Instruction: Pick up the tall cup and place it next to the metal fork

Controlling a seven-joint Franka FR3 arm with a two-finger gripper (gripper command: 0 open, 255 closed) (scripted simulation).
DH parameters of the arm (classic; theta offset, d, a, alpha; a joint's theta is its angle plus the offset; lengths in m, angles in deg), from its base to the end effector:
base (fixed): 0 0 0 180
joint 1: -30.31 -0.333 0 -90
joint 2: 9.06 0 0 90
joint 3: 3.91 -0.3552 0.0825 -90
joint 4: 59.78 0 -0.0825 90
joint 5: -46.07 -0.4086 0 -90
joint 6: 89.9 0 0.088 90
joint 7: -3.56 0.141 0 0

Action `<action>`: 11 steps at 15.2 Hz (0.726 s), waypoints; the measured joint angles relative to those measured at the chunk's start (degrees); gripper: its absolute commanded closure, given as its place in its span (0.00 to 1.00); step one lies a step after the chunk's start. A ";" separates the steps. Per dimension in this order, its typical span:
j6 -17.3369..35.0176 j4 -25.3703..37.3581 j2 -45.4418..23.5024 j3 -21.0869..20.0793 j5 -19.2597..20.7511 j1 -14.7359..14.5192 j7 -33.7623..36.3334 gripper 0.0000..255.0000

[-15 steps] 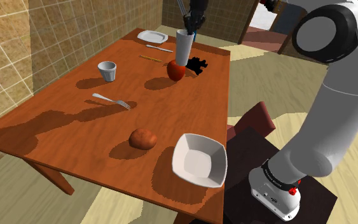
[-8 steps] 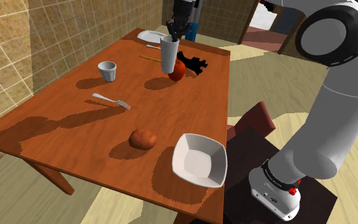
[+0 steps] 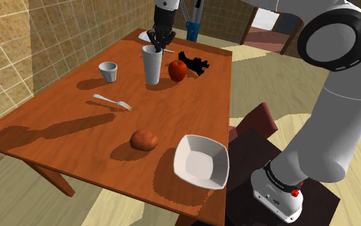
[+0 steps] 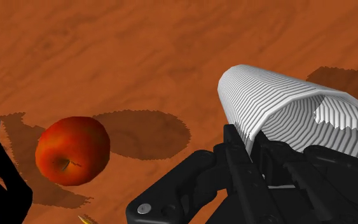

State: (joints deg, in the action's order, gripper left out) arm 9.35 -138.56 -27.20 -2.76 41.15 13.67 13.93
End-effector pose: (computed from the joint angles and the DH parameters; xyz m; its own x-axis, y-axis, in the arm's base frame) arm 0.6695 0.1987 0.5407 0.9967 0.0772 0.0254 0.0791 -0.9932 -0.0849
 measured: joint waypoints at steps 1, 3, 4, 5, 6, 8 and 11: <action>0.07 1.43 -1.35 -0.34 0.13 -0.69 1.04 1.00; 0.04 3.45 -3.19 -1.09 0.49 -2.38 3.49 1.00; 0.31 3.80 -3.72 -1.44 0.68 -3.24 4.69 1.00; 0.26 4.53 -4.33 -1.75 0.86 -4.02 5.76 1.00; 0.32 5.55 -5.30 -2.09 1.07 -4.91 7.00 1.00; 0.02 8.20 -7.57 -2.58 1.40 -6.29 8.86 1.00; -1.01 13.96 -12.06 -3.36 2.08 -8.98 12.33 1.00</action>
State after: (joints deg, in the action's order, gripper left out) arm 8.34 -124.60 -39.26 -6.12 43.23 4.69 26.26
